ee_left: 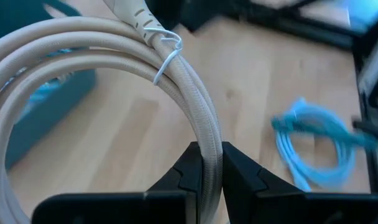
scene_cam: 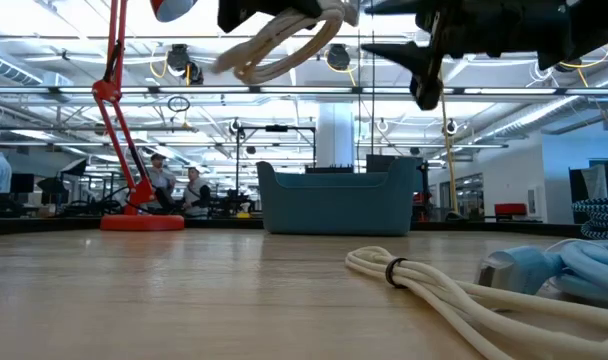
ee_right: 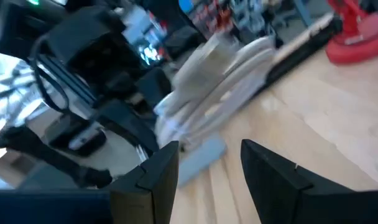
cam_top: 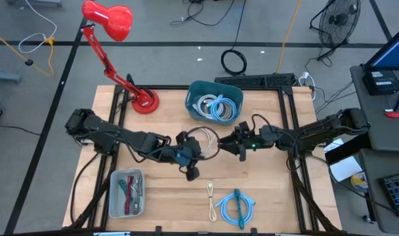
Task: Pick & Place USB Port
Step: Put the brown wire cable into the blue bin
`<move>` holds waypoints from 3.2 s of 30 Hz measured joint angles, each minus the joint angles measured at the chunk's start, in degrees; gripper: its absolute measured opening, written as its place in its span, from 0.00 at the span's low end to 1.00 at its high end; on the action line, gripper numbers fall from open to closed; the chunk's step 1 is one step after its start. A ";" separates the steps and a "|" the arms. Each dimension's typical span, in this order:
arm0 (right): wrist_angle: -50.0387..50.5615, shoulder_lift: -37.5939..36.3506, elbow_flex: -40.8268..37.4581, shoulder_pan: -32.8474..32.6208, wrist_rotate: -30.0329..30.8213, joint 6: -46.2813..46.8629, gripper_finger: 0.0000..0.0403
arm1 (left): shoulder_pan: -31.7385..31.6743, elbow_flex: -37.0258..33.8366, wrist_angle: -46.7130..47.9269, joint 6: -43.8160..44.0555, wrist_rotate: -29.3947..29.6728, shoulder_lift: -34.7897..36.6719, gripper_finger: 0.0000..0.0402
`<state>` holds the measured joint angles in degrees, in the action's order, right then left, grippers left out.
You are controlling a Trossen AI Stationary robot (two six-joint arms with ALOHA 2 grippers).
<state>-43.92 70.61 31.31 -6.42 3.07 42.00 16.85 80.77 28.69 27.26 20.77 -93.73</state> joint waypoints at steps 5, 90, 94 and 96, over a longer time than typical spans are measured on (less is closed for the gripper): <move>-2.73 0.00 0.02 -2.68 7.51 -0.03 0.41 | -2.49 0.00 -2.77 2.02 3.35 0.04 0.09; 0.82 17.46 19.88 8.07 -25.93 32.52 0.70 | 1.09 13.14 32.64 -41.98 -25.65 -2.32 0.09; 3.34 17.42 20.48 8.10 -27.02 31.57 0.70 | 1.10 13.16 33.15 -42.17 -25.57 -2.22 0.09; 5.67 17.42 20.48 8.09 -27.28 30.66 0.70 | 1.07 13.14 33.36 -42.13 -25.32 -2.29 0.09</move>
<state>-38.25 88.03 51.79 1.67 -24.20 72.66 17.92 93.91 62.06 -14.87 -4.55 -96.03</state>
